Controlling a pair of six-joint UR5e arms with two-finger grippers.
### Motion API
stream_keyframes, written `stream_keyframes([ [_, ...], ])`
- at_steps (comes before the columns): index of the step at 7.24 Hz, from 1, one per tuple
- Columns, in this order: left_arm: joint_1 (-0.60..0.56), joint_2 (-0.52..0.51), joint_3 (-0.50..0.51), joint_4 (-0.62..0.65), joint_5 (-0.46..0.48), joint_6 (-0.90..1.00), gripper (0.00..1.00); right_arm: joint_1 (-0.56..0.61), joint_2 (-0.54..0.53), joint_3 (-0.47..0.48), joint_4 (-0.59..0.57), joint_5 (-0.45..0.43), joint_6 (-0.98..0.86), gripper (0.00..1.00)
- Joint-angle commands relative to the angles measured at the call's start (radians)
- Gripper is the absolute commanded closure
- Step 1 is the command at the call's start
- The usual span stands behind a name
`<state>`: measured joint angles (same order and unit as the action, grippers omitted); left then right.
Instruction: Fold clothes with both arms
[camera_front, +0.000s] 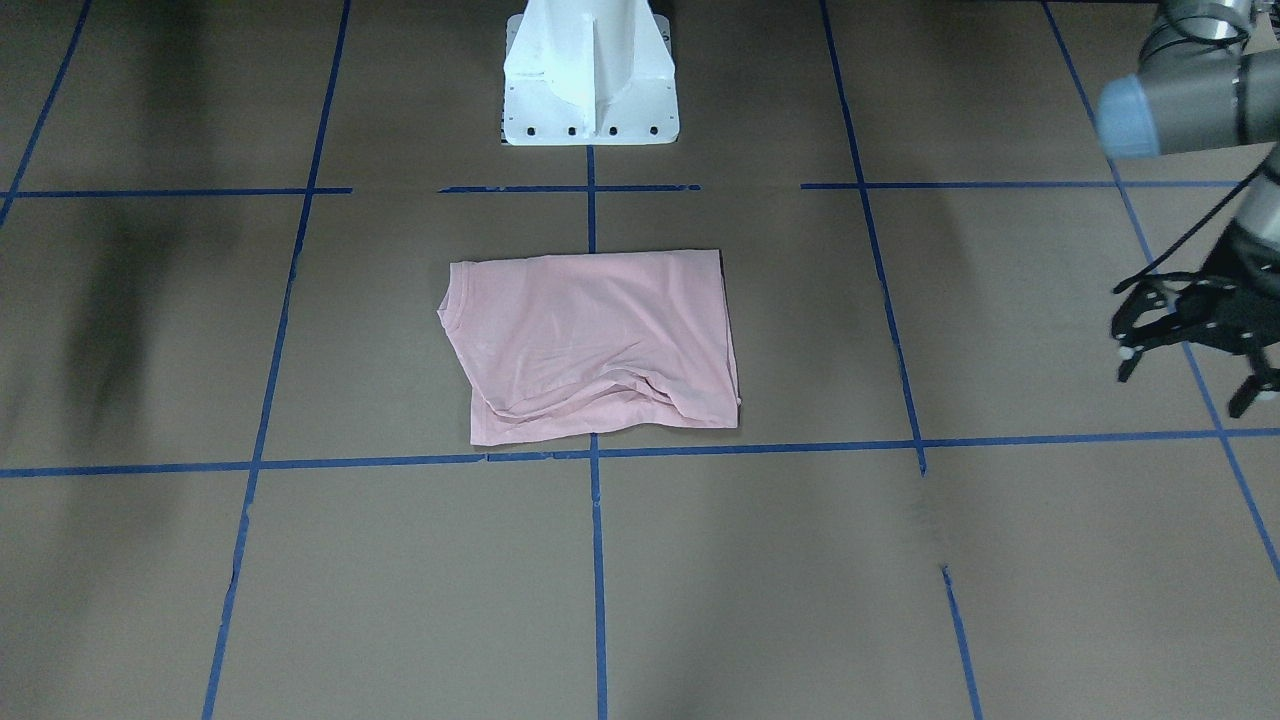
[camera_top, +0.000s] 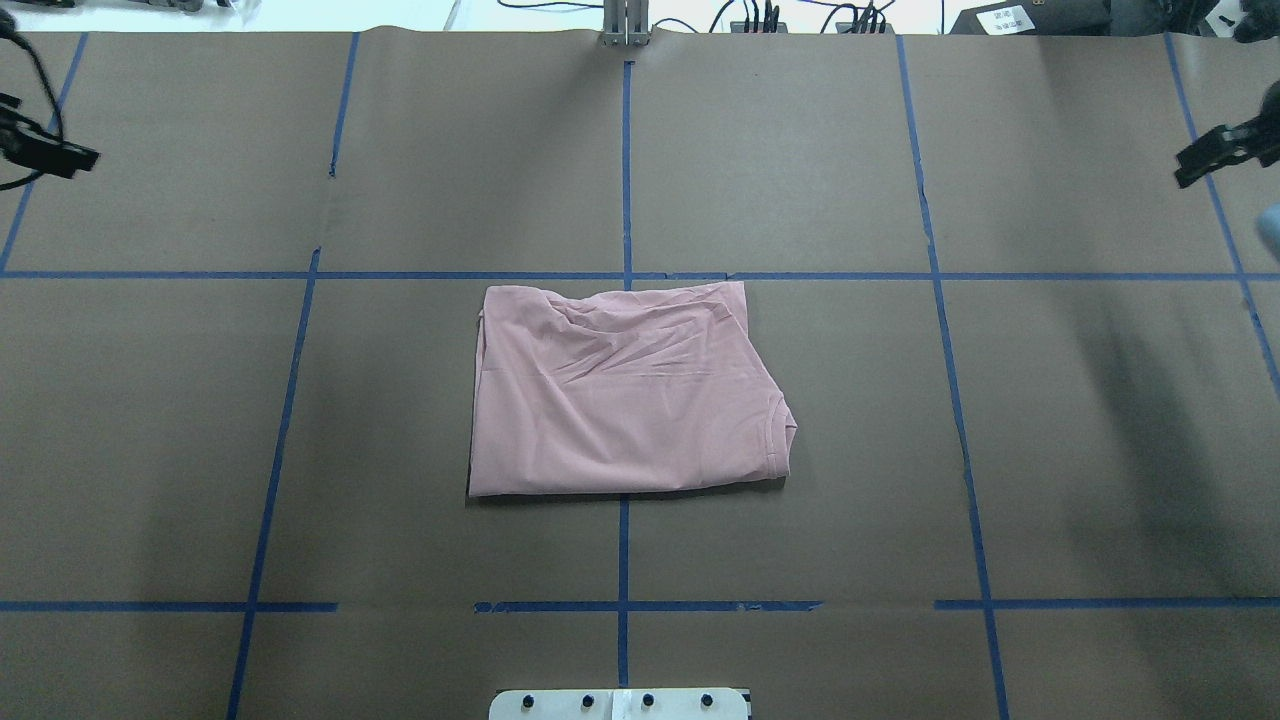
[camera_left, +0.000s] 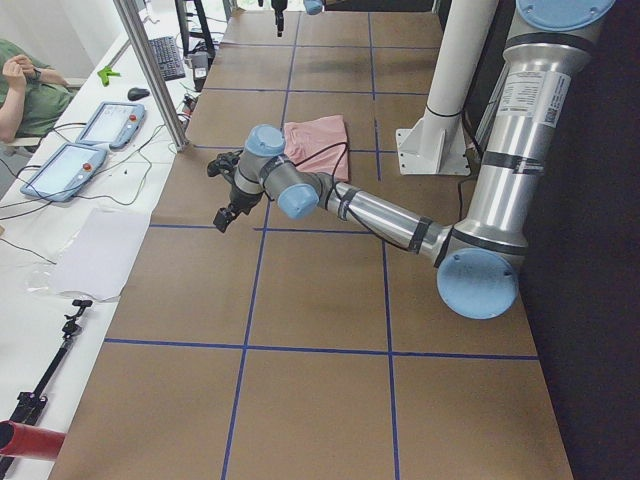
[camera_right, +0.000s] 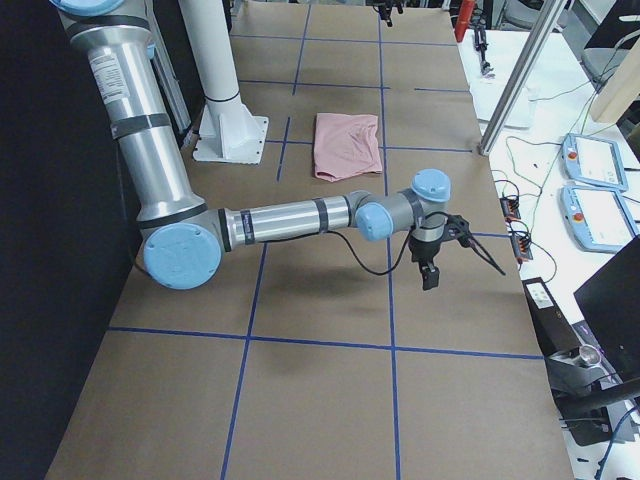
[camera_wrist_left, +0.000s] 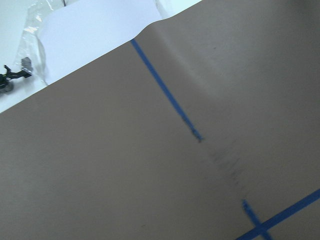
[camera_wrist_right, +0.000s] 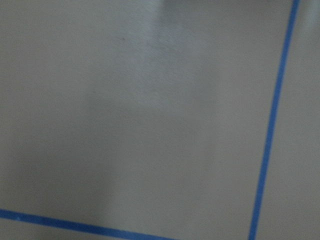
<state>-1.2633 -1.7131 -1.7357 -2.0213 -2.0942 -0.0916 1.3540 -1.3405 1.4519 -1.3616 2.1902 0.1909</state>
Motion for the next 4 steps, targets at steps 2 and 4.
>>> stream_keyframes([
  [2, -0.123, 0.186, 0.034, -0.013, -0.093, 0.090, 0.00, 0.109, -0.221, 0.012, 0.018, 0.108, -0.061, 0.00],
  [4, -0.189, 0.221, 0.051, 0.089, -0.171, 0.096, 0.00, 0.113, -0.273, 0.016, 0.018, 0.112, -0.062, 0.00],
])
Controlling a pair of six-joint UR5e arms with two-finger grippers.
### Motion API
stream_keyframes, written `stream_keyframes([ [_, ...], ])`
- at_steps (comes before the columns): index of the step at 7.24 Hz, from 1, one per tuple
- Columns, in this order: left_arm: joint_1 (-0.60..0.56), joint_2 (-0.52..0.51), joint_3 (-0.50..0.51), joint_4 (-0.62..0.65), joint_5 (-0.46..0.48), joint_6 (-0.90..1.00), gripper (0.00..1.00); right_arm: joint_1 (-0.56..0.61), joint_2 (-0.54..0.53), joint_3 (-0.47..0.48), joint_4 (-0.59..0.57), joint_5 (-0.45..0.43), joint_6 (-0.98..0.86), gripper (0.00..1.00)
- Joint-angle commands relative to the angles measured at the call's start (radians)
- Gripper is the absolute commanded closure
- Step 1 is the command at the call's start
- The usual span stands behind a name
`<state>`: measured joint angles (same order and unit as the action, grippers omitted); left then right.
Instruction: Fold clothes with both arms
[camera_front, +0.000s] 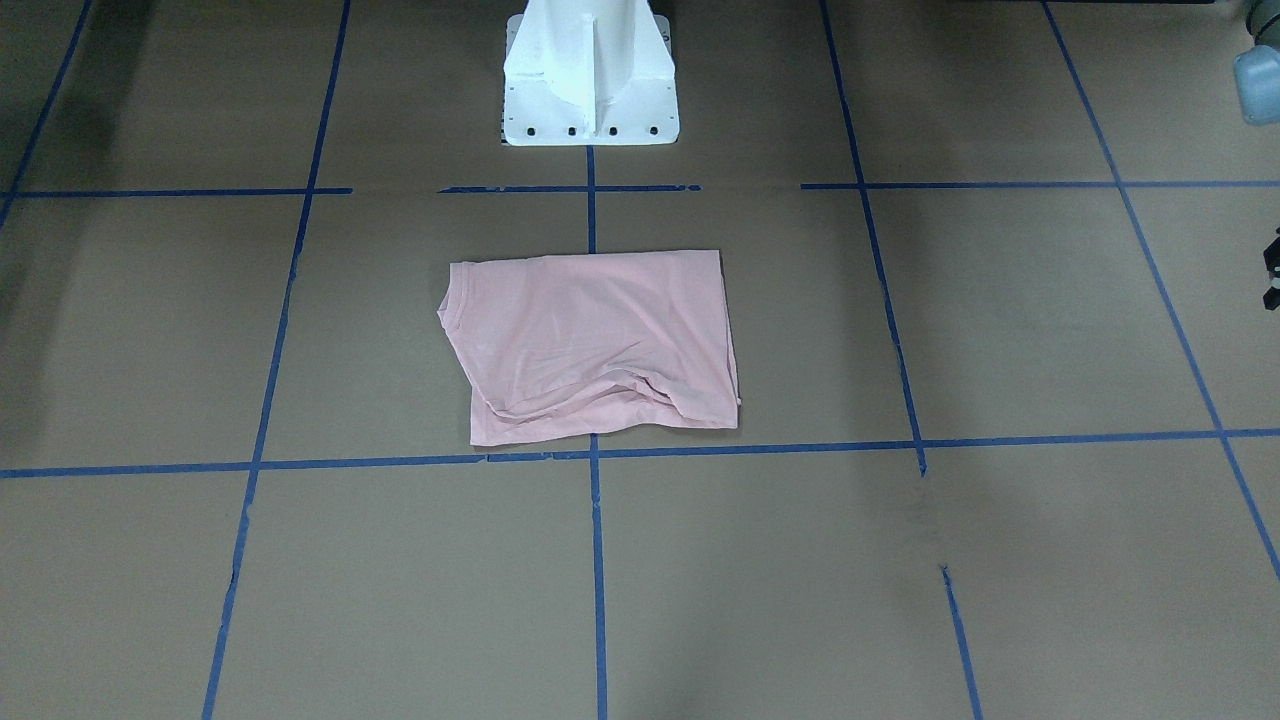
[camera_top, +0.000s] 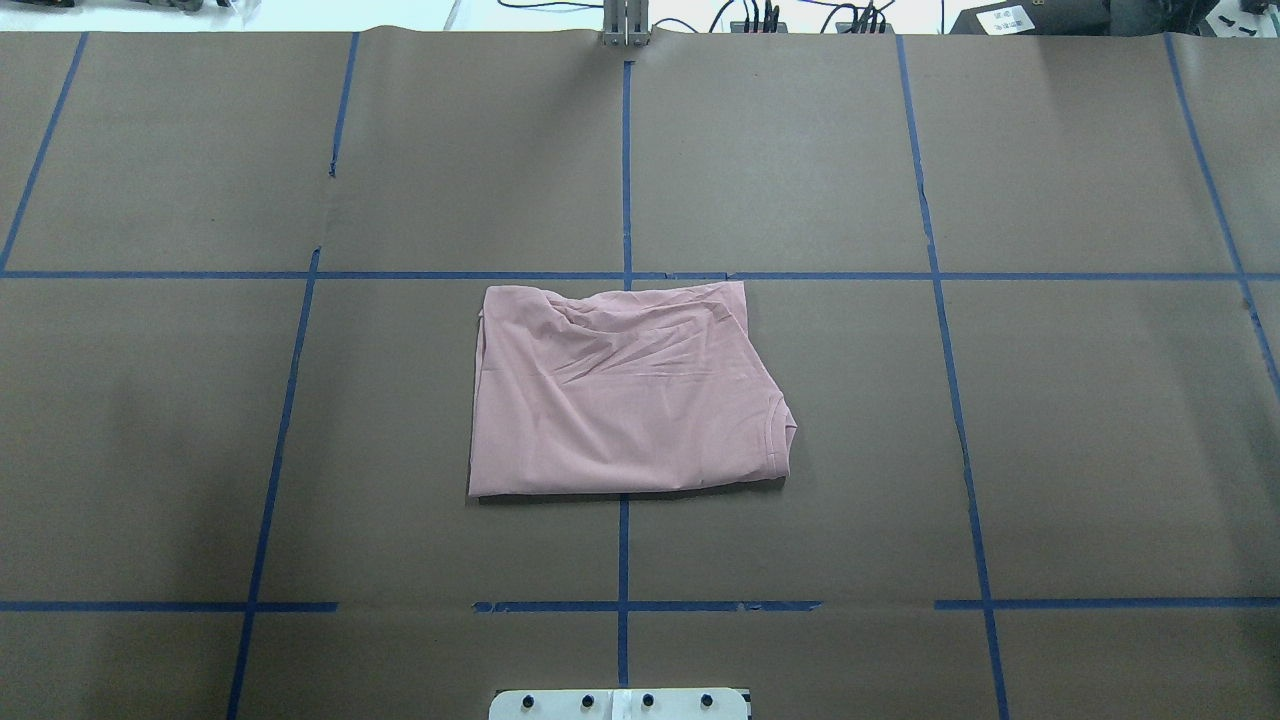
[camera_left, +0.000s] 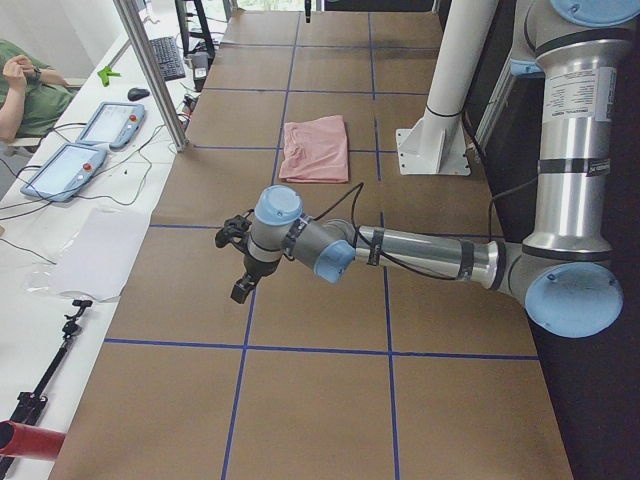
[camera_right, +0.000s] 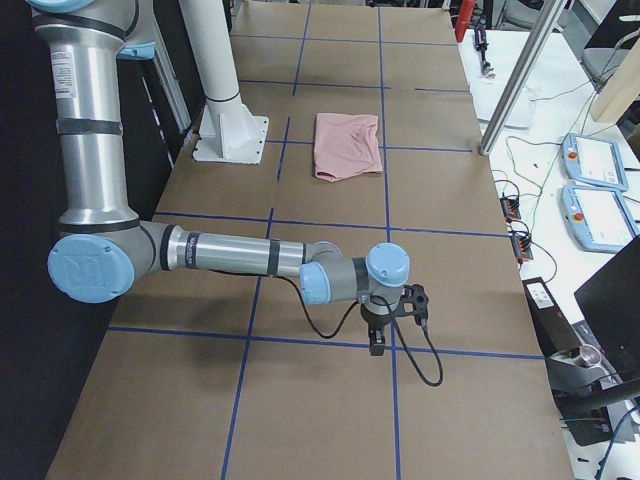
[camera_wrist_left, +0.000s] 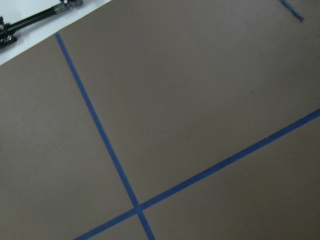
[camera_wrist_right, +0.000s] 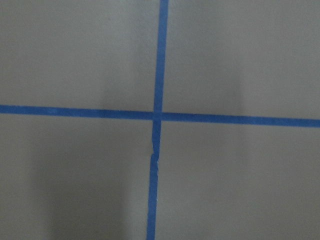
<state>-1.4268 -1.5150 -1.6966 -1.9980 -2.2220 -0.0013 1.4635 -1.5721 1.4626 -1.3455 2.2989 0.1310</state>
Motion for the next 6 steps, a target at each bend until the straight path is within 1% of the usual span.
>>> stream_keyframes([
  [1, -0.035, 0.024, -0.006, 0.184, -0.073, 0.035, 0.00, 0.030, -0.086, 0.072, -0.001, 0.046, -0.005, 0.00],
  [2, -0.035, 0.024, 0.000, 0.250, -0.076, 0.115, 0.00, 0.037, -0.144, 0.141, -0.012, 0.041, -0.005, 0.00],
  [3, -0.052, 0.026, -0.009, 0.295, -0.076, 0.135, 0.00, 0.032, -0.178, 0.200, -0.029, 0.037, -0.005, 0.00],
  [4, -0.058, 0.022, -0.011, 0.327, -0.076, 0.135, 0.00, 0.006, -0.180, 0.282, -0.138, 0.036, -0.005, 0.00],
  [5, -0.067, 0.024, -0.011, 0.329, -0.077, 0.135, 0.00, -0.002, -0.201, 0.351, -0.208, 0.009, -0.007, 0.00],
  [6, -0.114, 0.022, -0.021, 0.346, -0.080, 0.133, 0.00, -0.002, -0.207, 0.364, -0.210, -0.028, -0.007, 0.00],
])
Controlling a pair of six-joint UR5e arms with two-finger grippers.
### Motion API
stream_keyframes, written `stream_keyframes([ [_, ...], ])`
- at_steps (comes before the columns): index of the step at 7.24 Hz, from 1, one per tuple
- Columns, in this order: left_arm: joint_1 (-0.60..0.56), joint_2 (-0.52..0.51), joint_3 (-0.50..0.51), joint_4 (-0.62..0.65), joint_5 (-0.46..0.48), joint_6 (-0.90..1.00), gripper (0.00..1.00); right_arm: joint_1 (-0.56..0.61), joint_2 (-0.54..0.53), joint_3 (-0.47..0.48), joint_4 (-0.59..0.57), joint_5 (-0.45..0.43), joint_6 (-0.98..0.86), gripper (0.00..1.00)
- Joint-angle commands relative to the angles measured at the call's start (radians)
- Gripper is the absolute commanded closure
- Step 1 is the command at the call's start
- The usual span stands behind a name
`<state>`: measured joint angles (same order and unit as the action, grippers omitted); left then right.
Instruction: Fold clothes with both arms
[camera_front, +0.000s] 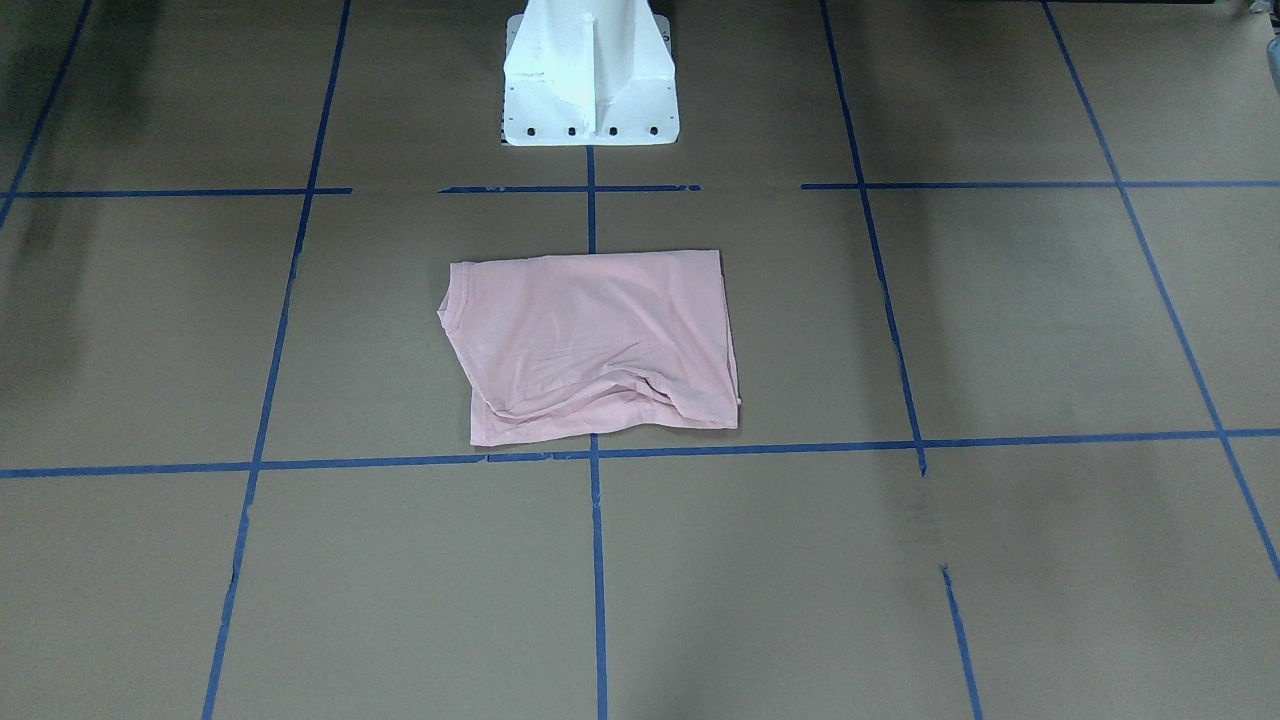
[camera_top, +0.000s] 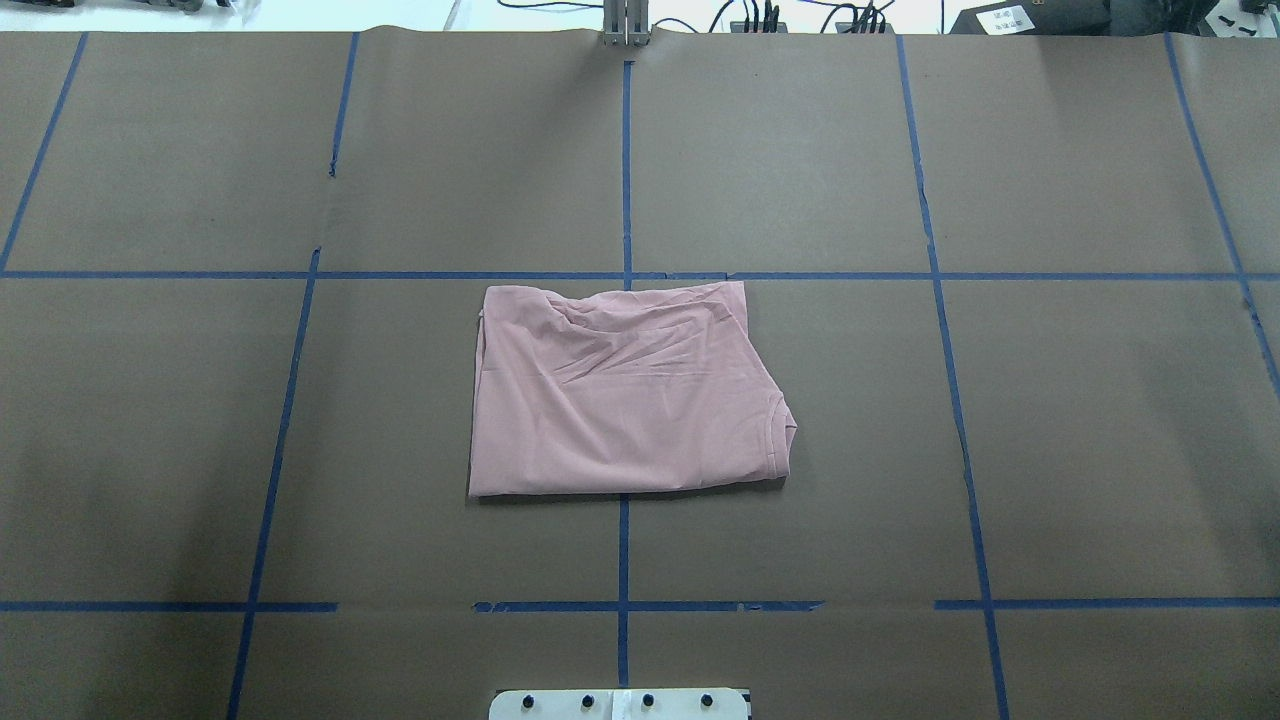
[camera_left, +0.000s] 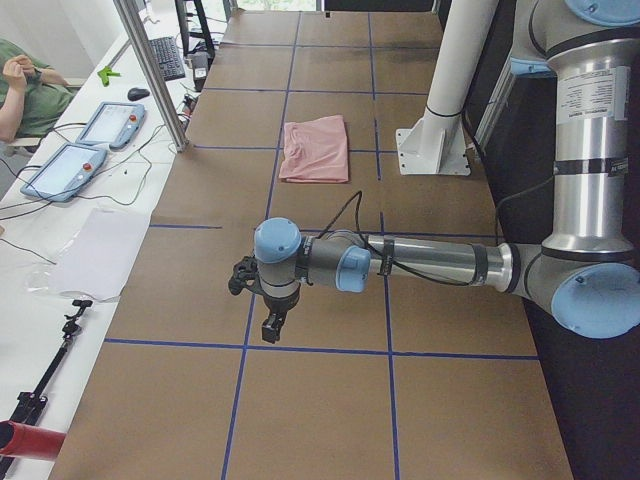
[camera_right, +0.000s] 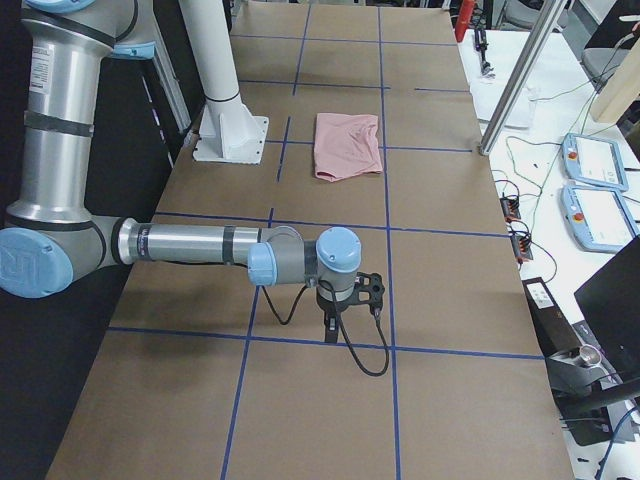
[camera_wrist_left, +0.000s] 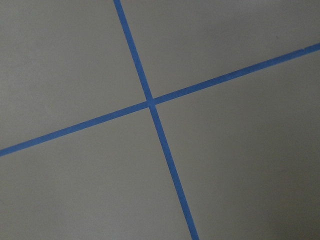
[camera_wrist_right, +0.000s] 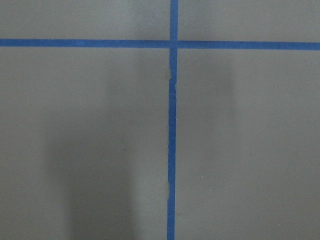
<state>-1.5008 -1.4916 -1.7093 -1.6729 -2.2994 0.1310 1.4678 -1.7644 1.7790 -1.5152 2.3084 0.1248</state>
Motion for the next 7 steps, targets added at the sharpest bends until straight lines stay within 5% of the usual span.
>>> stream_keyframes([
  [1, -0.070, -0.010, -0.012, 0.083, -0.008, 0.004, 0.00, 0.023, -0.011, 0.053, -0.051, -0.034, -0.008, 0.00],
  [7, -0.076, 0.011, -0.029, 0.081, 0.003, 0.001, 0.00, 0.071, -0.052, 0.051, -0.037, -0.023, -0.054, 0.00],
])
